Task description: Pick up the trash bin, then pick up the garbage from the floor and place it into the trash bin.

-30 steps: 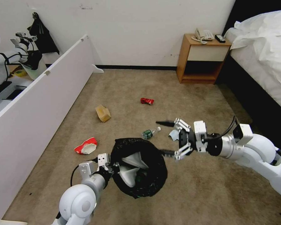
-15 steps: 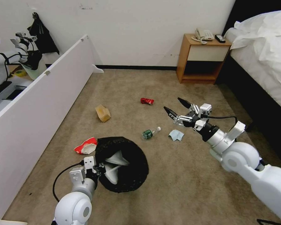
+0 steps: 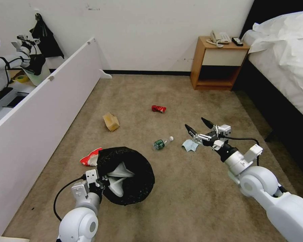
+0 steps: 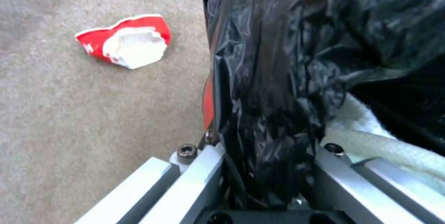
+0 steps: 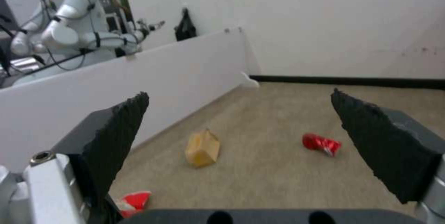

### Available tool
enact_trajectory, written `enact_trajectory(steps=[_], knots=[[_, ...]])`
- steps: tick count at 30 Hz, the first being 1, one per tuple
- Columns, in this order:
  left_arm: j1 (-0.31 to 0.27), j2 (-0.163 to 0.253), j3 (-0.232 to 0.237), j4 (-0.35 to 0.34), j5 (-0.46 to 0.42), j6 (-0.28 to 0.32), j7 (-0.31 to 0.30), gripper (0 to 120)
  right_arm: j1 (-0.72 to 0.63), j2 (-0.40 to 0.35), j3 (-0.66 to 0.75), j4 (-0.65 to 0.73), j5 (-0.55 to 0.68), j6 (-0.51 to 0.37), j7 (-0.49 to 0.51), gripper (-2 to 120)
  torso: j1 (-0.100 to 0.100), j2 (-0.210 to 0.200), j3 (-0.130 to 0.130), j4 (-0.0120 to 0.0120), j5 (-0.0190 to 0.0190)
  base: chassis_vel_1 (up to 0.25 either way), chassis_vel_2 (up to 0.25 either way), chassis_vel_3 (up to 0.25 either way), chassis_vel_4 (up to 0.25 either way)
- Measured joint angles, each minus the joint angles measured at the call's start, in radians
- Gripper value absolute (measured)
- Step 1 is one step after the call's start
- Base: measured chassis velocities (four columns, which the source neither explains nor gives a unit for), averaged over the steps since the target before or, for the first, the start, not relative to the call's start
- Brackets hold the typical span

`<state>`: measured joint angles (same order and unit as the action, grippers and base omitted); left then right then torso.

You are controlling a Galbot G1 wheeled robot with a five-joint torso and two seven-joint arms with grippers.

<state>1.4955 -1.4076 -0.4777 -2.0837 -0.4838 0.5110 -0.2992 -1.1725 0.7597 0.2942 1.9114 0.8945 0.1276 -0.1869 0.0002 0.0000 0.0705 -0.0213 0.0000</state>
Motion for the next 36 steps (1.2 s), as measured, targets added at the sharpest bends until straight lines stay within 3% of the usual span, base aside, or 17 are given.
enact_trajectory(steps=[14, 36], knots=[[0.005, -0.003, 0.0, -0.015, -0.003, 0.005, -0.003, 0, -0.039, 0.013, 0.008, 0.007, -0.037, -0.01, -0.008, 100, 0.0, 0.0, 0.0, 0.0001, 0.0001, 0.007, 0.009, 0.012, 0.009], [0.009, 0.007, 0.0, -0.022, 0.014, 0.0, -0.016, 0, -0.021, 0.007, 0.0, 0.004, -0.037, -0.014, -0.009, 100, 0.0, 0.0, 0.0, 0.0007, 0.0, 0.097, 0.089, 0.09, 0.091]])
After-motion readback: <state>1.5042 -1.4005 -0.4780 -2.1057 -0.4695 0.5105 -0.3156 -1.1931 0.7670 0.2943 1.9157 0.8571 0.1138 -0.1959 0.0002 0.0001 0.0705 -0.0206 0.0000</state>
